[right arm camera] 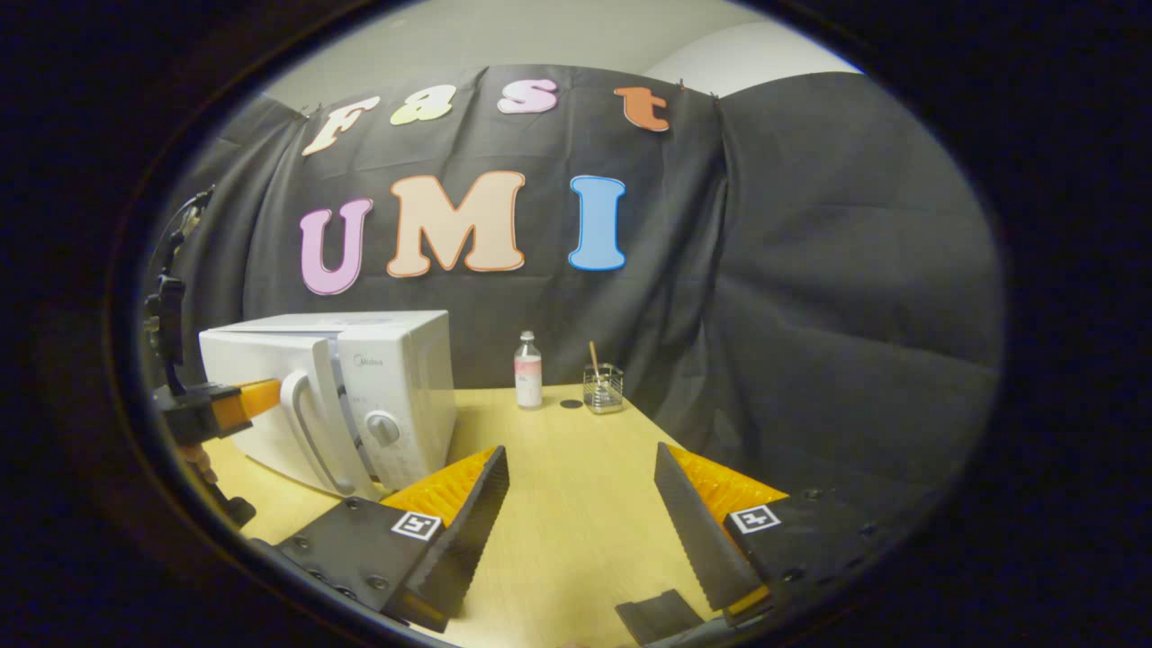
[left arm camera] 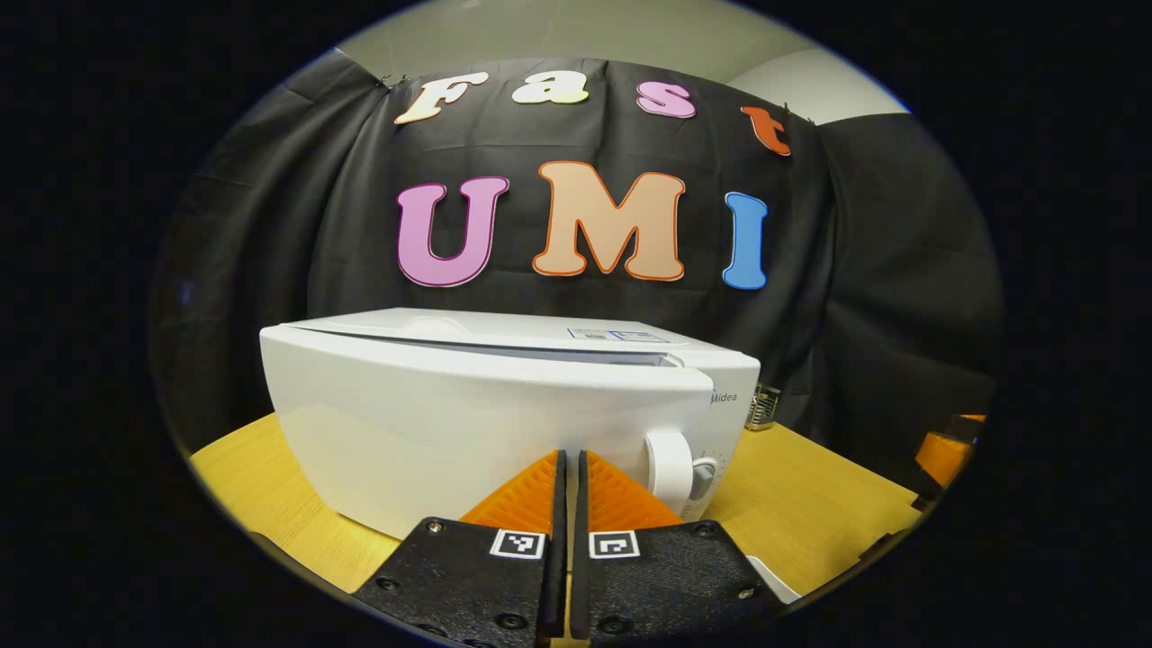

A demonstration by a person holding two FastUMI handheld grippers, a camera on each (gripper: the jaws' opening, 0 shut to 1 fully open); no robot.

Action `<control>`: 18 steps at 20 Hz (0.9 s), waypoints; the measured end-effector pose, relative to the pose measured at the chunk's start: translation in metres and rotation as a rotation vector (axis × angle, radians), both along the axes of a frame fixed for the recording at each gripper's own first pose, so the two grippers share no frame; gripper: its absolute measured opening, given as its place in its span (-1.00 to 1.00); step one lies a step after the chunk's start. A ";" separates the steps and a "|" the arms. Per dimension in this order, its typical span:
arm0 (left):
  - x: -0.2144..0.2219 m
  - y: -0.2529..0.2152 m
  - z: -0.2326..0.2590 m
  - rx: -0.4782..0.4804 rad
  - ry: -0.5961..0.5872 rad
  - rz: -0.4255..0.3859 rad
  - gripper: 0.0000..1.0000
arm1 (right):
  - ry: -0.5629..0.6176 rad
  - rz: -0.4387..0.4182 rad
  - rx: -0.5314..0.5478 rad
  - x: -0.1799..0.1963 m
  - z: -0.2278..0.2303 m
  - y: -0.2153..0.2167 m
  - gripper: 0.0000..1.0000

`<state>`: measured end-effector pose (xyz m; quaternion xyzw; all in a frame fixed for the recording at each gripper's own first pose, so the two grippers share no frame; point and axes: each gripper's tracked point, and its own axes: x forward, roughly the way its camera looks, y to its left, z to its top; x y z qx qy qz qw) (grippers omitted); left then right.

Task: Open the microwave oven with the left hand, put the food in, and close the microwave oven.

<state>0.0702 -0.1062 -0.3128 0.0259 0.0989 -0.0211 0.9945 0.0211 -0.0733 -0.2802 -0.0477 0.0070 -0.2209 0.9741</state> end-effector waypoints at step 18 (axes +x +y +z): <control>0.021 0.005 -0.011 0.013 -0.015 0.038 -0.99 | -0.069 -0.020 0.019 0.017 0.025 -0.027 0.83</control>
